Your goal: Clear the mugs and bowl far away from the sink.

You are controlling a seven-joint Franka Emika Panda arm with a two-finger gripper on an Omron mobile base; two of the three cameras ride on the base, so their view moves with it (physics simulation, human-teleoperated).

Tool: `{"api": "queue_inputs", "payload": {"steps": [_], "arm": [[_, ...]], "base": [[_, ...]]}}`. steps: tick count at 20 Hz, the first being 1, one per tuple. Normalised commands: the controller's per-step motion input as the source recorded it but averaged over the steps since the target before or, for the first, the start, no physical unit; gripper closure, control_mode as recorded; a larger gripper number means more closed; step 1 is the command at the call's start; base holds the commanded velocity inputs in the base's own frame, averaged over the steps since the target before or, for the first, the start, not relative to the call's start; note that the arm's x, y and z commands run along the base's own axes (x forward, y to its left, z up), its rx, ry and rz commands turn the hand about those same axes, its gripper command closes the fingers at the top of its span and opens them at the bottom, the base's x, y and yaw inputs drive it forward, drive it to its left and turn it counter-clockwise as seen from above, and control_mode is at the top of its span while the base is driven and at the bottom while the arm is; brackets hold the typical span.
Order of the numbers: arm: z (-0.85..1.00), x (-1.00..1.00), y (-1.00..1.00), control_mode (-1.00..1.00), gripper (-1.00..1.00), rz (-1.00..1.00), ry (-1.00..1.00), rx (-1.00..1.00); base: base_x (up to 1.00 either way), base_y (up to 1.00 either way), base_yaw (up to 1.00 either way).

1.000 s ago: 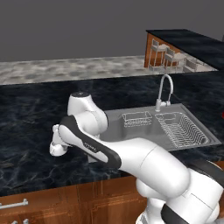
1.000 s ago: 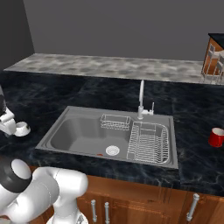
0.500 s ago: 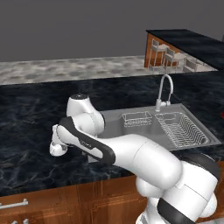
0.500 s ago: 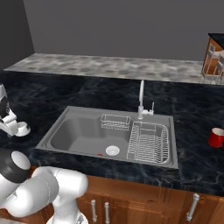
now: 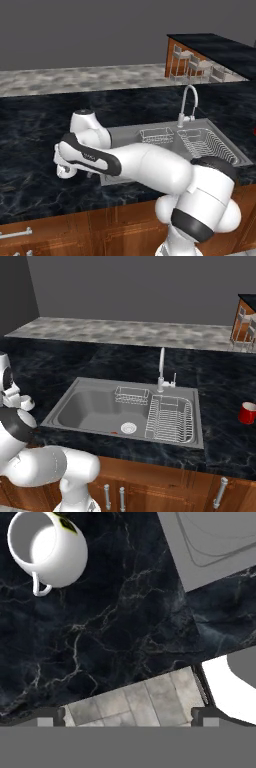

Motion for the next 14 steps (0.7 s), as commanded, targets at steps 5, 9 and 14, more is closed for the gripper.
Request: {"api": "queue_inputs", "payload": {"steps": [5,9,14], "arm": [[-0.13,0.24,0.19,-1.0,-1.0,0.0,0.02,0.0],[-0.07,0.23,0.17,-1.0,-1.0,0.0,0.0,0.0],[-0.12,0.24,0.17,-1.0,-1.0,0.0,0.0,0.0]], "base": [[0.0,0.0,0.0],[0.0,0.0,0.0],[0.0,0.0,0.0]]}}
